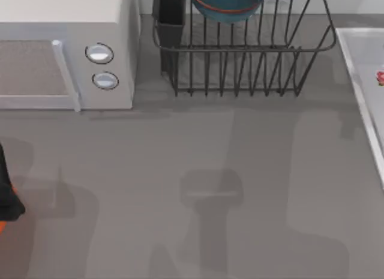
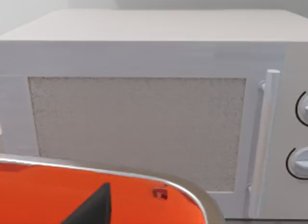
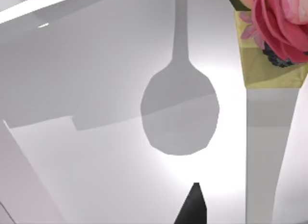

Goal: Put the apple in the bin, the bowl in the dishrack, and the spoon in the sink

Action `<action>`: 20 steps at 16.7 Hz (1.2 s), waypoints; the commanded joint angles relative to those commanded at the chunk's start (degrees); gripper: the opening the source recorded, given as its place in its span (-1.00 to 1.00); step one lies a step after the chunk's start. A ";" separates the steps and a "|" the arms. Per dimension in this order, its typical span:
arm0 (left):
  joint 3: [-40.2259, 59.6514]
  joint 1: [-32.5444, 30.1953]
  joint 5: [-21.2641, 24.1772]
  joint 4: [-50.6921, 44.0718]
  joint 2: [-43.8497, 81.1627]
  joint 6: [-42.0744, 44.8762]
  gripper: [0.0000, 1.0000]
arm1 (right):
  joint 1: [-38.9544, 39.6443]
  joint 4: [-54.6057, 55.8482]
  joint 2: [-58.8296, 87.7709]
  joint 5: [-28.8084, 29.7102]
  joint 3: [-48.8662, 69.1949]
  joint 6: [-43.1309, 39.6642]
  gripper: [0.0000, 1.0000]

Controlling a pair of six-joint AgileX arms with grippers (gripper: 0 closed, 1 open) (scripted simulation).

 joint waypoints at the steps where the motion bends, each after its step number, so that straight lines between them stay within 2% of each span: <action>1: 0.00 0.00 0.00 0.00 0.00 0.00 1.00 | -0.02 2.19 -0.90 0.00 -2.67 0.03 -1.00; 4: 0.00 0.00 0.00 0.00 0.00 0.00 1.00 | 0.07 6.58 -3.24 0.06 -7.21 -0.05 -1.00; 8: 0.00 0.00 0.00 0.00 0.00 0.00 1.00 | 0.09 6.93 -3.50 0.07 -7.56 -0.07 -1.00; 20: 0.00 0.00 0.00 0.00 0.00 0.00 1.00 | 0.09 6.93 -3.50 0.07 -7.56 -0.07 0.81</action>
